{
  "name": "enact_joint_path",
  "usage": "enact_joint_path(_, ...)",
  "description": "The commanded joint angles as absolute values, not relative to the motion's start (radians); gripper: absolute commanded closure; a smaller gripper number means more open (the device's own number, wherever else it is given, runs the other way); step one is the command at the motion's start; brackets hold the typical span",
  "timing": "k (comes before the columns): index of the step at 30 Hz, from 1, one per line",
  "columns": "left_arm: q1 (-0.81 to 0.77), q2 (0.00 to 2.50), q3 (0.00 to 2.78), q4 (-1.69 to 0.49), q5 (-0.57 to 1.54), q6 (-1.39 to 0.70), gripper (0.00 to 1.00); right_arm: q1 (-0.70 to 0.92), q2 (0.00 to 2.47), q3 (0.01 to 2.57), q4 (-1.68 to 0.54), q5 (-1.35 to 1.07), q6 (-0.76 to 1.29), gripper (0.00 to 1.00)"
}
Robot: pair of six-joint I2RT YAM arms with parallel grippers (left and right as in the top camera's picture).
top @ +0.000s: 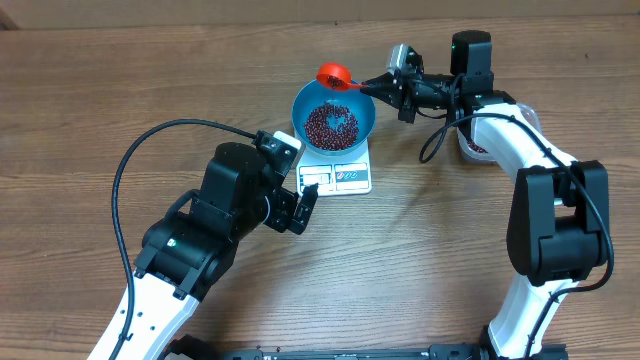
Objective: Scoop item into bowl and weigh 150g on scale
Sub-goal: 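Tilt the red scoop with the right gripper to pour beans into the blue bowl, then carry the empty scoop right back to the bean tub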
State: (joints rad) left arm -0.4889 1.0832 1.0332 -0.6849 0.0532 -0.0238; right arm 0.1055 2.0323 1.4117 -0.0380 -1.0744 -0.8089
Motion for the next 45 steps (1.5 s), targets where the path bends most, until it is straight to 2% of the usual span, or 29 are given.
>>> enact_joint_path(1,-0.484,1.092,1.031,-0.685,0.068,-0.033,0.00,0.105,2.040,1.414,-0.034,-1.093,-0.905,0.96)
enact_joint_path(6,-0.484,1.092,1.031,-0.684,0.068,-0.033,0.00,0.101,2.040,1.414,-0.035,-1.092,-1.042,0.96)
enact_joint_path(16,-0.484,1.092,1.031,-0.684,0.068,-0.033,0.00,0.099,2.040,1.414,-0.274,-1.173,-1.039,0.96)
enact_joint_path(18,-0.484,1.092,1.031,-0.685,0.068,-0.033,0.01,0.094,2.038,1.414,-0.275,-1.199,-0.957,0.96)
enact_joint_path(21,-0.484,1.092,1.031,-0.685,0.068,-0.033,0.00,0.071,2.035,1.416,-0.198,-1.304,-0.715,0.96)
enact_joint_path(26,-0.484,1.092,1.031,-0.685,0.068,-0.033,0.00,0.042,2.011,1.429,0.047,-1.329,-0.142,0.96)
enact_joint_path(29,-0.484,1.092,1.031,-0.685,0.068,-0.033,0.00,0.029,1.985,1.435,0.090,-1.317,0.037,0.96)
enact_joint_path(35,-0.484,1.092,1.031,-0.685,0.068,-0.033,0.01,0.015,1.912,1.435,-0.010,-1.182,0.130,0.96)
enact_joint_path(37,-0.484,1.092,1.031,-0.685,0.068,-0.033,0.01,0.014,1.845,1.435,-0.131,-1.018,0.096,0.96)
enact_joint_path(45,-0.484,1.092,1.031,-0.685,0.068,-0.033,0.00,-0.014,1.662,1.435,-0.440,-0.630,0.024,0.96)
